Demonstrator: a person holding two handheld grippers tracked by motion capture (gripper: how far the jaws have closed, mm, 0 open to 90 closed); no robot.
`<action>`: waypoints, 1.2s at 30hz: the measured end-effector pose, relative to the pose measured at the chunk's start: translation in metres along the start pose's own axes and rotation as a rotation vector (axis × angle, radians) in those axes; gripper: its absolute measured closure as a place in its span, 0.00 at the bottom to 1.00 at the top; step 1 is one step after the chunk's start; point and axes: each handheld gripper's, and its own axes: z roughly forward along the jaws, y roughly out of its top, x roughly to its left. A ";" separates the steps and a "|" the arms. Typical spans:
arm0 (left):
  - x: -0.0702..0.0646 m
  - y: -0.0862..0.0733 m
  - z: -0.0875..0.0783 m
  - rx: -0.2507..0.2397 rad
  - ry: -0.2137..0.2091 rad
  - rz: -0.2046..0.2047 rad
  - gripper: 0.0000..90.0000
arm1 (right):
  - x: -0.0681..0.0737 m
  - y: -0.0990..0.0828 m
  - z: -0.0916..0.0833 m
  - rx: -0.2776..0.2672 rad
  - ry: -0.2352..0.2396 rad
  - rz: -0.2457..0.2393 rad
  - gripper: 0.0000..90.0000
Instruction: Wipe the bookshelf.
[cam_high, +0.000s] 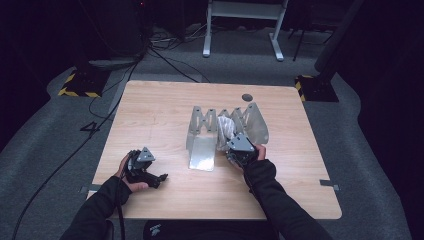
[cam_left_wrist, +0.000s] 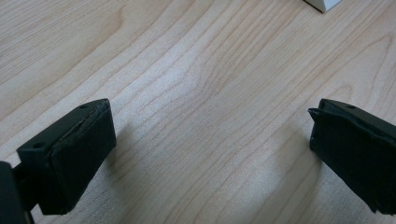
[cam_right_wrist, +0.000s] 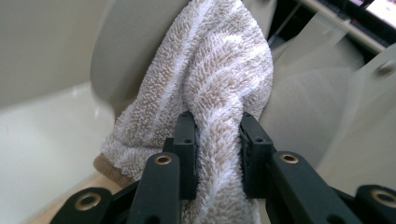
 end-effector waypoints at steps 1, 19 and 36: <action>0.000 0.000 0.000 0.000 0.000 0.000 0.01 | -0.002 0.005 -0.003 -0.021 -0.013 0.012 0.81; 0.000 0.000 0.000 0.000 -0.001 0.000 0.01 | 0.003 0.015 0.016 -0.024 -0.054 -0.025 0.81; -0.001 0.004 0.004 0.002 0.004 0.003 0.01 | -0.003 -0.004 0.003 -0.006 0.007 0.010 0.81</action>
